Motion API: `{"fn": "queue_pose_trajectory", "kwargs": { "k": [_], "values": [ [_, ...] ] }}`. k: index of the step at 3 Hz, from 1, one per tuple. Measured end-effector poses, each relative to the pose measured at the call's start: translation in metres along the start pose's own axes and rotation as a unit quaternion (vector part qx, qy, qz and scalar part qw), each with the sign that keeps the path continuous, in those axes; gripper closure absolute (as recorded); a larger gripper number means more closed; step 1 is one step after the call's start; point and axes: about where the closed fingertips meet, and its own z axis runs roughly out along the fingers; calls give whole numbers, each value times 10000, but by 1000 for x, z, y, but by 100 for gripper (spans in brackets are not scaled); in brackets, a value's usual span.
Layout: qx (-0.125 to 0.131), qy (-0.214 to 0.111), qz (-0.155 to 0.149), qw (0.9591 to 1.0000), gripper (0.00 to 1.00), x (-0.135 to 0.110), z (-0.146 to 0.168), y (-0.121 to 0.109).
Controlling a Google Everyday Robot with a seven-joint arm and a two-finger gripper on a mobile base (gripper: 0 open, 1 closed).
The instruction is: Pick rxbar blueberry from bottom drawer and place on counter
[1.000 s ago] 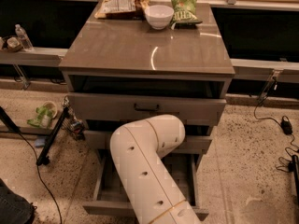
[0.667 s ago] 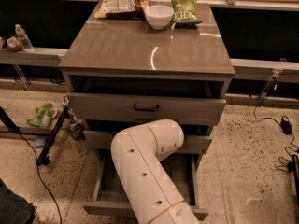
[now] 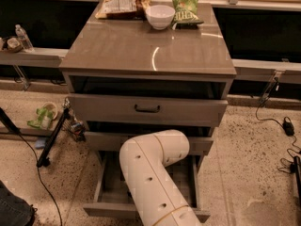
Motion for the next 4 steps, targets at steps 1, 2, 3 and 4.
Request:
{"fn": "queue_pose_trajectory", "kwargs": {
  "k": [1, 2, 3, 4],
  "values": [
    [0, 0, 0, 10000, 54, -1, -7, 0],
    [0, 1, -1, 10000, 78, -2, -15, -1],
    [1, 1, -2, 10000, 99, -2, -24, -1],
    [1, 2, -2, 10000, 100, -3, -32, -2]
  ]
}}
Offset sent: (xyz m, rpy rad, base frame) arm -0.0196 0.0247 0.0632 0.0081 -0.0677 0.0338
